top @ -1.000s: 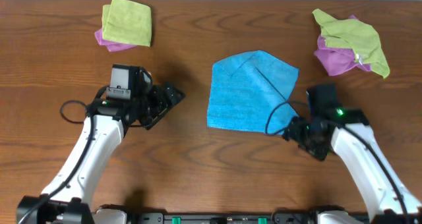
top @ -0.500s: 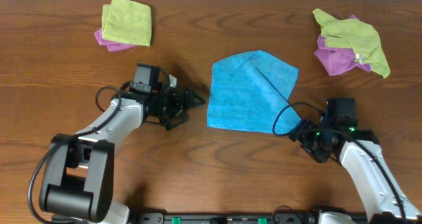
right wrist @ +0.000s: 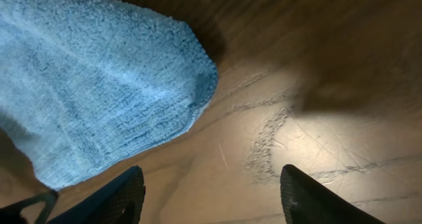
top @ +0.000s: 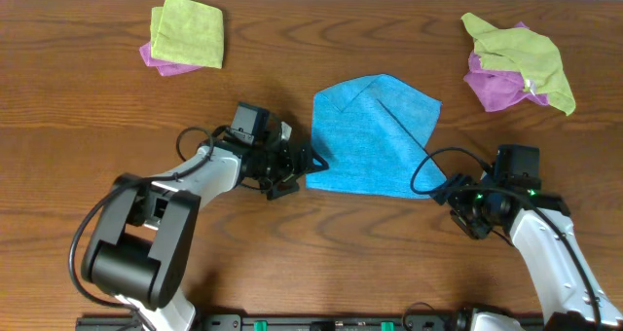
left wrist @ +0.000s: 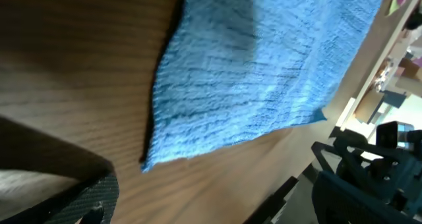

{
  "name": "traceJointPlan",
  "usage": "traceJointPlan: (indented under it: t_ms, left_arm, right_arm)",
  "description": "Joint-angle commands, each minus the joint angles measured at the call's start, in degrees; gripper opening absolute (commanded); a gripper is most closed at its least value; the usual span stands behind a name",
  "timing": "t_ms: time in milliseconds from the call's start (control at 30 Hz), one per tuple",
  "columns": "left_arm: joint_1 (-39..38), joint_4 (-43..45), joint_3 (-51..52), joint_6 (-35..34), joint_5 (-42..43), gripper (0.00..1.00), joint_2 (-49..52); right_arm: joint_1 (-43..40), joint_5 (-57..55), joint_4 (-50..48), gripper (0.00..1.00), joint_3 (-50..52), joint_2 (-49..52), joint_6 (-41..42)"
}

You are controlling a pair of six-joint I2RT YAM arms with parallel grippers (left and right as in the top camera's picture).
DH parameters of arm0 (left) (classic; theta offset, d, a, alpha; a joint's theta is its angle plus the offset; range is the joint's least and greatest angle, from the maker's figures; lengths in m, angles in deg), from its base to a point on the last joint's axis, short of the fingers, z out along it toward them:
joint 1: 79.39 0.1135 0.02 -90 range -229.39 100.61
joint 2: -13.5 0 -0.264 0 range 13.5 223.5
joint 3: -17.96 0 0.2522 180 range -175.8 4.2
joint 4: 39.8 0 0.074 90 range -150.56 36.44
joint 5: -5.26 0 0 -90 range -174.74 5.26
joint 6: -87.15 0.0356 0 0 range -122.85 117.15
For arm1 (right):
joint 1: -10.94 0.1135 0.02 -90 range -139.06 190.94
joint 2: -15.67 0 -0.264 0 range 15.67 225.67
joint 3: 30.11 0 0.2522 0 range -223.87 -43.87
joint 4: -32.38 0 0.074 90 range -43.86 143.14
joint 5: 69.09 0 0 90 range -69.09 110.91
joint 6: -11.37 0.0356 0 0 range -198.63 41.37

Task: Fold the cloth
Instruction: 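Grasp the blue cloth's lower-left and lower-right corners with both grippers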

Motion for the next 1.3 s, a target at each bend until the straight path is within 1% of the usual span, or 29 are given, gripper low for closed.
traceJointPlan:
  t_ms: [0,200,233,267,300,400,433,467,533,600,733,933,1033,1133,1267]
  left_arm:
    - [-0.66,1.36,-0.55,-0.35,-0.2,0.96,1.07]
    - [-3.19,5.38,-0.55,-3.61,-1.99,0.95,2.05]
    - [-3.67,5.6,-0.55,-3.91,-2.71,0.96,2.29]
    - [-4.15,5.57,-0.55,-4.11,-3.76,1.0,2.56]
    - [-4.52,5.6,-0.55,-4.13,-4.2,1.0,2.78]
    - [-5.14,5.77,-0.55,-4.31,-5.03,0.84,3.85]
    - [-5.2,6.05,-0.55,-4.31,-5.01,0.75,4.13]
    - [-5.2,6.21,-0.55,-4.44,-5.18,0.57,4.35]
    - [-5.18,6.27,-0.55,-4.52,-6.1,0.39,4.37]
    - [-5.18,6.62,-0.55,-4.52,-6.34,0.06,4.37]
    - [-5.14,8.44,-0.55,-4.52,-6.19,0.06,4.37]
    - [-4.04,10.08,-0.57,-3.19,-3.28,0.06,3.85]
    - [-2.6,9.84,-0.57,-2.05,-2.1,0.06,3.08]
    - [-1.42,9.86,-0.57,-1.79,-1.42,0.06,2.62]
    - [-1.01,9.84,-0.57,-1.64,-0.17,0.06,2.58]
  right_arm:
    - [-0.39,1.29,-0.07,0.66,0.33,-0.68,-0.79]
    - [-0.39,1.77,-0.09,0.66,0.33,-0.68,-0.79]
    - [-0.39,2.01,-0.09,0.66,0.33,-0.68,-0.79]
    - [-0.39,2.49,-0.09,0.66,0.33,-0.68,-0.79]
    - [-0.39,2.58,-0.09,0.66,0.33,-0.68,-0.79]
    - [-0.39,2.58,-0.04,0.66,0.33,-0.68,-0.79]
    - [-0.39,2.56,0.04,0.66,0.33,-0.68,-0.79]
    - [-0.39,2.54,0.11,0.66,0.33,-0.68,-0.83]
    - [-0.39,2.54,0.11,0.66,0.33,-0.68,-1.73]
    - [-0.39,2.29,0.13,0.66,0.33,-0.68,-1.86]
    - [-0.39,1.88,0.02,0.65,0.33,-0.68,-3.26]
    - [-0.44,-3.08,-1.05,0.67,0.33,-0.68,-4.33]
    - [-0.44,-3.1,-2.84,0.67,0.33,-0.5,-5.29]
    - [-0.42,-3.04,-4.81,0.64,0.35,0.15,-5.25]
    - [-0.42,-0.92,-6.86,0.63,0.35,2.71,-5.22]
